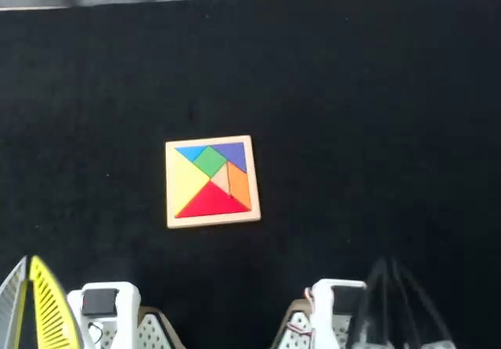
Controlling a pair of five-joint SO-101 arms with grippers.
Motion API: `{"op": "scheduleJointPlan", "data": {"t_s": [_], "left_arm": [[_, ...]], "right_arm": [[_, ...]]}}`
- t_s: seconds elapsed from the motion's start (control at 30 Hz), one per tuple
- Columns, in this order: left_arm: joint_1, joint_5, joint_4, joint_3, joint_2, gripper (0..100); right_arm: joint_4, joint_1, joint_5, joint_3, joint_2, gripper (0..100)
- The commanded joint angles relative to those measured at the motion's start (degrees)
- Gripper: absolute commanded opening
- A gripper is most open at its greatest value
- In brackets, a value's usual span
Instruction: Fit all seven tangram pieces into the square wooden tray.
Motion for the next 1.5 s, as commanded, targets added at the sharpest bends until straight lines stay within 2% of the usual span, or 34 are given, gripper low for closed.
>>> {"op": "scheduleJointPlan", "data": {"t_s": [0.0, 0.27, 0.37, 0.43, 0.63, 0.9, 0.97, 1.1, 1.27, 1.37, 1.47], "left_arm": [[0.66, -0.18, 0.18, -0.31, -0.18, 3], [0.57, -0.18, -0.09, 1.19, -0.18, 3], [0.22, -0.62, -2.29, 7.34, -0.18, 3], [0.22, -0.62, -7.56, 15.52, -0.09, 3], [-3.21, -0.35, -30.07, 40.22, -0.09, 3], [-9.89, -0.79, -77.71, 63.34, 0.00, 3], [-9.80, -1.41, -85.36, 68.35, 0.00, 3], [-7.60, -7.91, -86.33, 76.26, 0.00, 3], [-4.88, -8.35, -86.59, 84.88, 0.00, 3], [-4.00, -8.09, -84.66, 86.37, 0.00, 3], [-3.74, -3.69, -82.29, 86.29, 0.00, 3]], "right_arm": [[0.00, 0.35, 2.11, 6.11, -4.62, 1.5], [-4.31, 0.35, 2.11, 5.76, -4.70, 1.5], [-7.91, 0.35, 2.11, 5.85, -4.70, 1.5], [-11.52, 0.35, 2.11, 6.99, -4.70, 1.5], [-30.95, 0.53, 2.29, 22.99, -4.70, 1.5], [-64.00, 0.18, 2.64, 40.66, -4.62, 1.5], [-74.37, 0.09, 2.11, 47.34, -4.62, 1.5], [-92.75, -2.46, 2.11, 64.48, -4.62, 1.5], [-114.02, -4.57, 2.20, 82.51, -4.26, 1.3], [-113.76, -4.92, 2.11, 82.24, -4.44, 1.5], [-110.42, -6.68, 2.11, 82.24, -4.79, 1.2]]}}
